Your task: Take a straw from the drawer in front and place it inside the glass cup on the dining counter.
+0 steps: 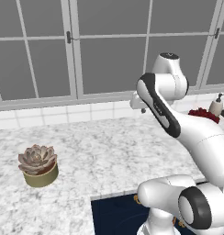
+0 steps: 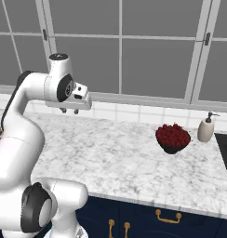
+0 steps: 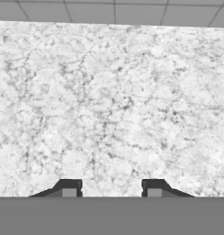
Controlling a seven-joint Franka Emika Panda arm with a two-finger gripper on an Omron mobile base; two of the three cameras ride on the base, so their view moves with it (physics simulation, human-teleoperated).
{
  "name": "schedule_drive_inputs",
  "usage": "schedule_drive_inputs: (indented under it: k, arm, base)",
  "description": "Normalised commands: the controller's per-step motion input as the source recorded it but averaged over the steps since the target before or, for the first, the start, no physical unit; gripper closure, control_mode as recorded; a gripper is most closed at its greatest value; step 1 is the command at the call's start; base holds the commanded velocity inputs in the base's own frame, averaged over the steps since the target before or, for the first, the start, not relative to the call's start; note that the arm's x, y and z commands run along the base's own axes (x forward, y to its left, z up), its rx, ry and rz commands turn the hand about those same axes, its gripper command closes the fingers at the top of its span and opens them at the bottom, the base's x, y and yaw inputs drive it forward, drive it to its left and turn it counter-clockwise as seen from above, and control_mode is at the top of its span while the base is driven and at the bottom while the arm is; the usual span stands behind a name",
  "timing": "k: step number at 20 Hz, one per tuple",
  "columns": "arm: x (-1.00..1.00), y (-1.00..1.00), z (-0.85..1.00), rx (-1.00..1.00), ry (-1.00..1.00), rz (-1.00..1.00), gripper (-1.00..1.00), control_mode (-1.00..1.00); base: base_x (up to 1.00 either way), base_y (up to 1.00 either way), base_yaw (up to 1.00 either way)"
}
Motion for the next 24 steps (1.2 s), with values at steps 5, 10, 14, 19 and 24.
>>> schedule_drive_inputs:
  k: [5, 10, 14, 19, 24]
  arm:
    - [-0.42, 0.00, -0.05, 0.00, -0.04, 0.00, -1.00, -1.00]
    - [-0.71, 0.00, -0.44, 0.00, 0.00, 0.00, -1.00, -1.00]
    - [-0.44, 0.00, -0.48, 0.00, 0.00, 0.00, -1.00, -1.00]
    - [-0.16, 0.00, -0.32, 0.00, 0.00, 0.00, -1.00, -1.00]
    - [-0.13, 0.00, -0.22, 0.00, 0.00, 0.00, -1.00, -1.00]
  base:
    - [0.00, 0.00, 0.00]
    - [0.00, 0.00, 0.00]
    - [0.00, 0.00, 0.00]
    - [0.00, 0.00, 0.00]
    - [0.00, 0.00, 0.00]
